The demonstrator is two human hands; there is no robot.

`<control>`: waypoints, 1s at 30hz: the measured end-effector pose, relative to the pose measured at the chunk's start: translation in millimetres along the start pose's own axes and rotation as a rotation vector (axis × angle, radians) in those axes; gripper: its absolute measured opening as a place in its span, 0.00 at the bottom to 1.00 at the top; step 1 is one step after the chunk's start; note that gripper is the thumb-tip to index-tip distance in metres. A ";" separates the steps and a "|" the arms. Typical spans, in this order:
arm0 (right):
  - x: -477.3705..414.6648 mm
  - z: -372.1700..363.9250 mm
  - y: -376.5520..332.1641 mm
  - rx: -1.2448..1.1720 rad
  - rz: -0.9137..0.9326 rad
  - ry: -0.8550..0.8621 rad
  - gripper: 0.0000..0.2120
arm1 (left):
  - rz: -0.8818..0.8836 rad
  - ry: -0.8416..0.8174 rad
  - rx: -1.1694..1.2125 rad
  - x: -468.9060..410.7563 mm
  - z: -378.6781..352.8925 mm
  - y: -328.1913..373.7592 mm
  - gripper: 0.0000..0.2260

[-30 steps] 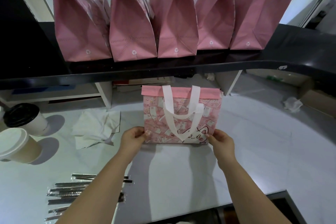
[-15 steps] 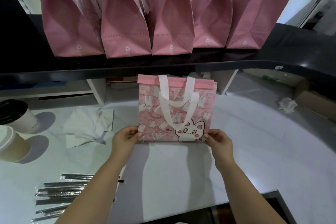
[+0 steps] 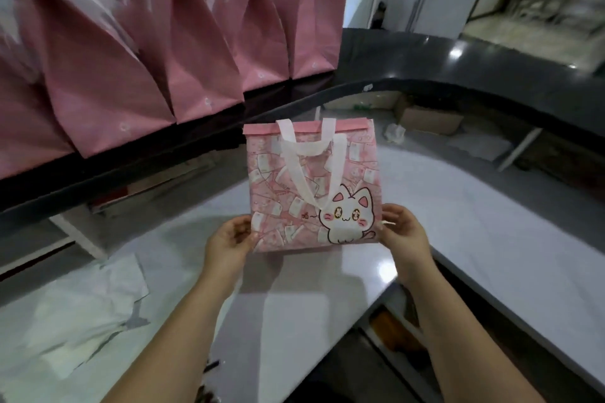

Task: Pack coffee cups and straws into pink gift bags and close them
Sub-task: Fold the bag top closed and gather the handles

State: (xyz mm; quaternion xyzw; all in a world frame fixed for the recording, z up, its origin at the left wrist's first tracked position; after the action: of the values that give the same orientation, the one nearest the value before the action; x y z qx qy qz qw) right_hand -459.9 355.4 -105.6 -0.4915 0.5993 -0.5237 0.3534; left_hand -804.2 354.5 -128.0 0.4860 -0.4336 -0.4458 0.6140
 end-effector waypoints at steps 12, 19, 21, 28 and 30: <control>135.0 203.2 -85.8 -0.042 0.079 0.484 0.17 | -0.068 -0.724 0.011 61.1 -231.4 87.4 0.24; 235.5 335.0 -158.3 -0.092 0.281 0.689 0.18 | -0.086 -1.017 0.023 165.4 -378.6 155.1 0.18; 269.2 374.7 -172.9 -0.114 0.327 0.734 0.19 | -0.104 -1.103 0.023 205.4 -418.1 169.6 0.17; 395.8 512.5 -232.5 -0.126 0.464 0.869 0.20 | -0.228 -1.391 0.025 369.2 -552.0 223.6 0.18; 433.2 548.3 -250.3 -0.123 0.490 0.907 0.18 | -0.259 -1.466 0.028 419.1 -586.5 237.9 0.19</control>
State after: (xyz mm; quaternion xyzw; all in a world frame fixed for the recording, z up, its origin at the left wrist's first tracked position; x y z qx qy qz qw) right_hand -6.2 -205.9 67.5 -0.0802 0.8193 -0.5500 0.1408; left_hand -112.8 102.6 58.6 0.1187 -0.6769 -0.7190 0.1038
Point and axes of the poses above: each hand's wrist, its own x-axis away from the middle knuckle, its own z-axis out of the back of the hand, y = z × x, the point moved 10 cm from there along -x, towards the middle knuckle, and after that the axes turned 10 degrees about -x, right-handed, at the moved point
